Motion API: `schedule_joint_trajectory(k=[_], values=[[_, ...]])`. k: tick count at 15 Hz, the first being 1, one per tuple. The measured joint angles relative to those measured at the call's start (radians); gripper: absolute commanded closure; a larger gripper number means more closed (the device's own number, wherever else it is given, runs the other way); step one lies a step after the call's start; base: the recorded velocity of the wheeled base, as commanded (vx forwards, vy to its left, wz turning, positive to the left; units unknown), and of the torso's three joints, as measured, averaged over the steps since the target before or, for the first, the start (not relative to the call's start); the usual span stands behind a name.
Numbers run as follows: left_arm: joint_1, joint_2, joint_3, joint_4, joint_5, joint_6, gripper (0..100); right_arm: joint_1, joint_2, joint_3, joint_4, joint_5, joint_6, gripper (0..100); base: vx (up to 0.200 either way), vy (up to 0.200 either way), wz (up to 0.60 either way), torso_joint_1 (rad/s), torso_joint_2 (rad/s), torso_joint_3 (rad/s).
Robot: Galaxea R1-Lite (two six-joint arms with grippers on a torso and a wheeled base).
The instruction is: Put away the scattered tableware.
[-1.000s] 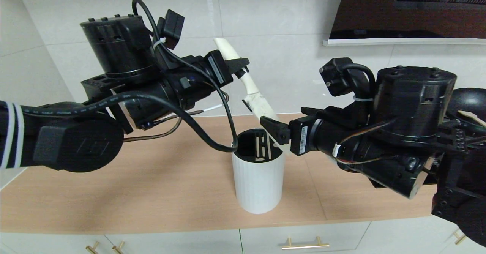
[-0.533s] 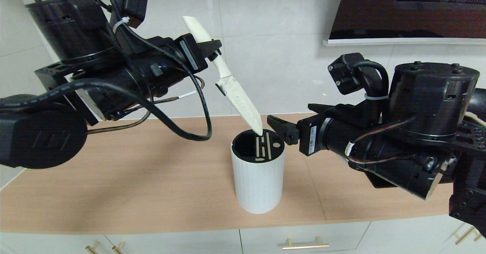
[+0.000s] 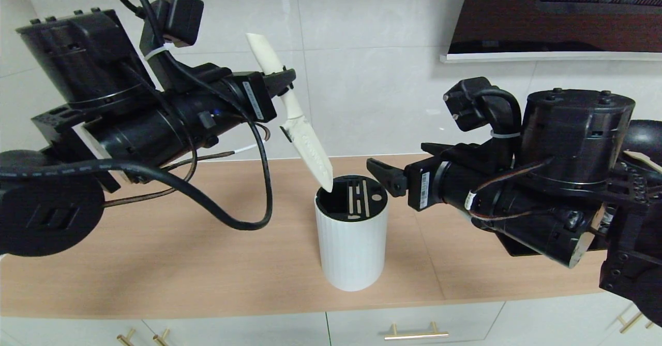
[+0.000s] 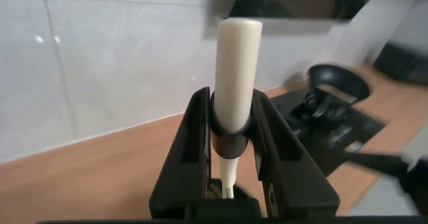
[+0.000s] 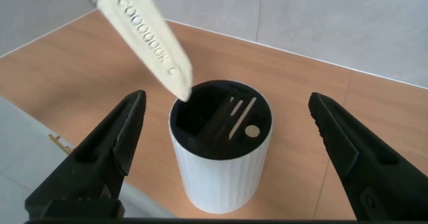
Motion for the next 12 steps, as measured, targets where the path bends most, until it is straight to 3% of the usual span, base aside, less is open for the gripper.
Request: schedule_joint_trajectory(k=[1, 3, 8, 10, 12], values=[[0.0, 0.003, 0.007, 0.001, 0.0, 0.03, 100, -0.001, 0.001, -0.001, 0.0, 0.0, 0.0, 0, 0.0, 0.0, 0.0, 0.0, 0.0, 0.0], [-0.001, 0.012, 0.015, 0.002, 0.0, 0.053, 100, -0.002, 0.005, -0.001, 0.0, 0.0, 0.0, 0, 0.0, 0.0, 0.0, 0.0, 0.0, 0.0], [-0.036, 0.039, 0.018, -0.002, 0.001, 0.067, 100, -0.004, 0.015, -0.003, -0.001, 0.0, 0.0, 0, 0.0, 0.0, 0.0, 0.0, 0.0, 0.0], [-0.043, 0.05, 0.019, -0.004, 0.007, 0.096, 100, -0.003, 0.018, -0.003, -0.001, 0.0, 0.0, 0, 0.0, 0.0, 0.0, 0.0, 0.0, 0.0], [-0.053, 0.061, 0.023, -0.004, 0.013, 0.101, 100, -0.004, 0.021, -0.003, -0.002, 0.0, 0.0, 0, 0.0, 0.0, 0.0, 0.0, 0.0, 0.0]])
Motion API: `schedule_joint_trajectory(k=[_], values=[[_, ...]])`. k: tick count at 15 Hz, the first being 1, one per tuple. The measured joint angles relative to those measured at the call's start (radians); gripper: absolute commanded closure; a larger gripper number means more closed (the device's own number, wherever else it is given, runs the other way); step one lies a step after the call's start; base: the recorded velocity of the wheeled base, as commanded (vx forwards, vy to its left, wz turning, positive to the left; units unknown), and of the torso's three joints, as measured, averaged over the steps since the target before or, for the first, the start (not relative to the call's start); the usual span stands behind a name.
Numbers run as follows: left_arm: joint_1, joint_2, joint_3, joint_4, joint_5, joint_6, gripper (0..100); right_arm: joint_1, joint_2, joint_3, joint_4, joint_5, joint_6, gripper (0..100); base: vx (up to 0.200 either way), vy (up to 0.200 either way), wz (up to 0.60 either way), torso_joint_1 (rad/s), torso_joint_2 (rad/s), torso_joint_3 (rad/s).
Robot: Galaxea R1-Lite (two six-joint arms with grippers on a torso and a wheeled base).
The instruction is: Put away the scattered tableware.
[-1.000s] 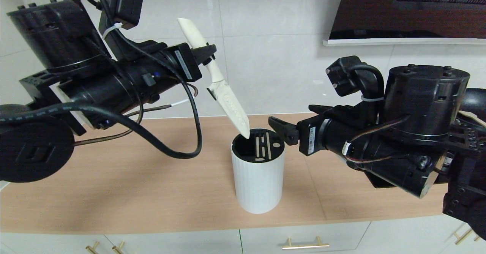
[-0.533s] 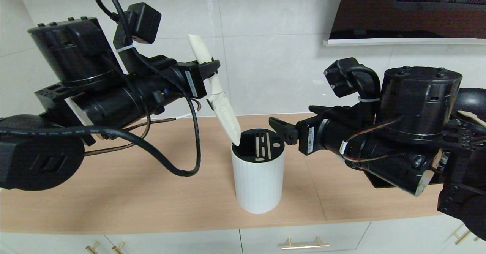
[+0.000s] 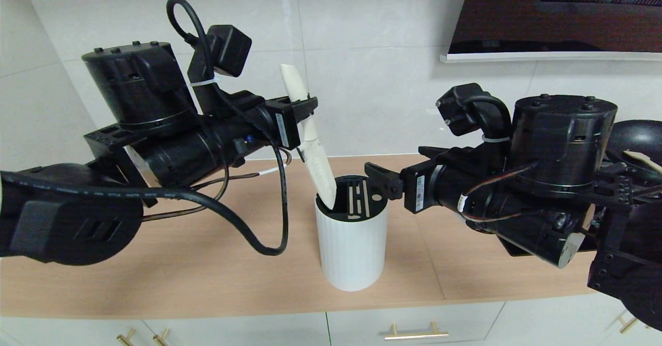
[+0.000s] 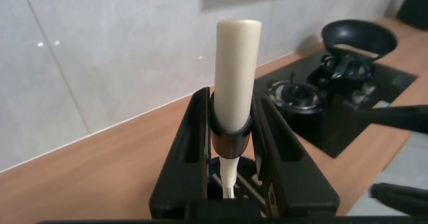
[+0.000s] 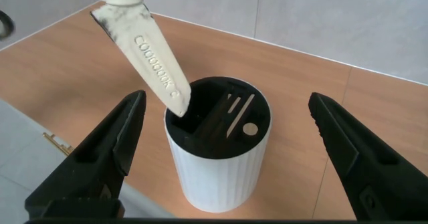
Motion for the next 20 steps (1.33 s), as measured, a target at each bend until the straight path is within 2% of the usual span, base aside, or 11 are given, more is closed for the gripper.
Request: schedule_joint_trajectory(k=[6, 20], values=[[-0.027, 0.033, 0.003, -0.003, 0.002, 0.001, 100, -0.001, 0.002, 0.0, -0.004, 0.0, 0.0, 0, 0.0, 0.0, 0.0, 0.0, 0.0, 0.0], [-0.045, 0.155, 0.008, -0.005, 0.004, 0.007, 100, -0.015, 0.005, -0.002, -0.004, 0.0, 0.0, 0, 0.0, 0.0, 0.0, 0.0, 0.0, 0.0]])
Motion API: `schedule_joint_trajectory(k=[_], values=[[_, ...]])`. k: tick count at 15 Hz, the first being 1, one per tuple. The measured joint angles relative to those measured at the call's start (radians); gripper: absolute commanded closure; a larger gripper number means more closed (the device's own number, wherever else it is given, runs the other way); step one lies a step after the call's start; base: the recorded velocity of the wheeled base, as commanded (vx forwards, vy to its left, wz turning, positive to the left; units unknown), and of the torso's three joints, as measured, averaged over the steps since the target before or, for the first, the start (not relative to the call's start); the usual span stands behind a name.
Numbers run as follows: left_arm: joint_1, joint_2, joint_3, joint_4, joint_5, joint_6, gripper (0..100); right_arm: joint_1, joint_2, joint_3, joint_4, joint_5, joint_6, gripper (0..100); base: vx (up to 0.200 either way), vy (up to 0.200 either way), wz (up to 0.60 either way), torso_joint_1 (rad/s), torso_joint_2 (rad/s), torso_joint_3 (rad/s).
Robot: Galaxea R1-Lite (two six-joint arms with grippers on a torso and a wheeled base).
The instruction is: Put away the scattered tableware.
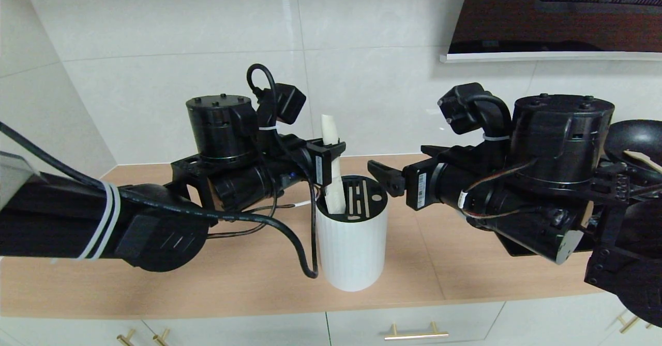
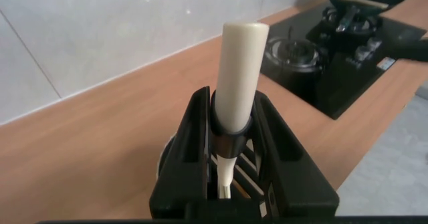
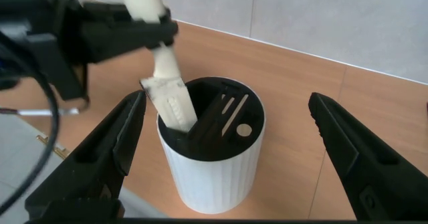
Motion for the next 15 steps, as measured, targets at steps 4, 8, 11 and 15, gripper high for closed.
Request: schedule_joint_trajectory(k=[4, 8, 11, 15], values=[[-0.003, 0.038, 0.013, -0.068, 0.015, -0.001, 100, 0.0, 0.0, 0.0, 0.0, 0.0, 0.001, 0, 0.0, 0.0, 0.0, 0.0, 0.0, 0.0], [-0.012, 0.091, 0.029, -0.179, 0.055, -0.007, 100, -0.005, 0.0, -0.002, 0.0, 0.0, 0.001, 0, 0.0, 0.0, 0.0, 0.0, 0.0, 0.0], [-0.012, 0.123, 0.031, -0.199, 0.057, -0.007, 100, -0.006, 0.0, -0.002, 0.0, 0.0, 0.001, 0, 0.0, 0.0, 0.0, 0.0, 0.0, 0.0], [-0.013, 0.141, 0.031, -0.199, 0.056, -0.006, 100, -0.006, 0.003, -0.002, 0.0, 0.0, 0.001, 0, 0.0, 0.0, 0.0, 0.0, 0.0, 0.0]])
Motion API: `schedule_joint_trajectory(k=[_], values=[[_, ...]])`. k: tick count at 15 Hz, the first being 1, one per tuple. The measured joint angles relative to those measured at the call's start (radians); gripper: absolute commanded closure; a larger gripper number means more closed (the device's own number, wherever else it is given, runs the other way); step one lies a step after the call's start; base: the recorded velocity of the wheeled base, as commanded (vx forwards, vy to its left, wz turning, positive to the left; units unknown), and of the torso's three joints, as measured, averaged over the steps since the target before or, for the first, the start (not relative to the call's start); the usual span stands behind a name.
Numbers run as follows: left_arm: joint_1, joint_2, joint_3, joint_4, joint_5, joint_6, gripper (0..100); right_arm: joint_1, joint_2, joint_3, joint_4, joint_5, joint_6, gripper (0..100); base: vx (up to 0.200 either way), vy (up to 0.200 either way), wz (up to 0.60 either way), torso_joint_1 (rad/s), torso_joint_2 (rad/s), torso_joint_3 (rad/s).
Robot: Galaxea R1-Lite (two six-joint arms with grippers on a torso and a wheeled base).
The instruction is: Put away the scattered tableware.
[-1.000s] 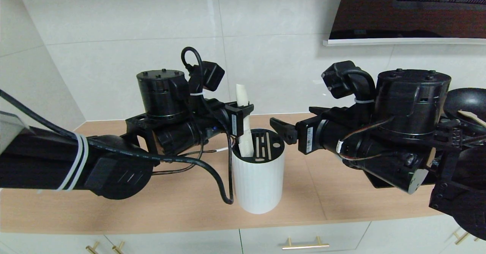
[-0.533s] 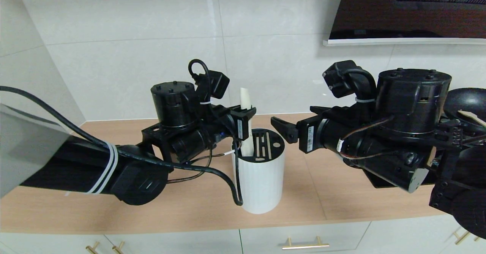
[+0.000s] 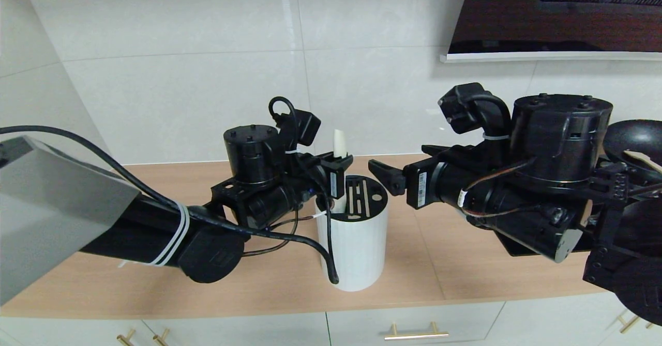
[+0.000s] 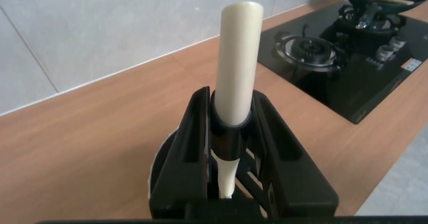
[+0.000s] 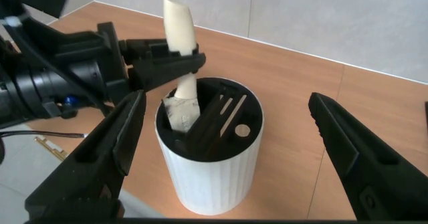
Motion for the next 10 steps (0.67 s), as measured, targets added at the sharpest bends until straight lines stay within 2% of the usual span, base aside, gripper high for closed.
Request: schedule_joint_trajectory(k=[4, 5, 10], values=[[0.0, 0.009, 0.0, 0.0, 0.0, 0.001, 100, -0.001, 0.0, 0.0, 0.0, 0.0, 0.0, 0, 0.0, 0.0, 0.0, 0.0, 0.0, 0.0], [0.0, 0.011, 0.0, 0.0, 0.0, 0.001, 0, 0.0, 0.0, 0.0, 0.0, 0.0, 0.0, 0, 0.0, 0.0, 0.0, 0.0, 0.0, 0.0], [0.0, 0.009, 0.003, -0.003, 0.0, 0.0, 0, 0.0, 0.0, 0.0, 0.0, 0.0, 0.0, 0, 0.0, 0.0, 0.0, 0.0, 0.0, 0.0]])
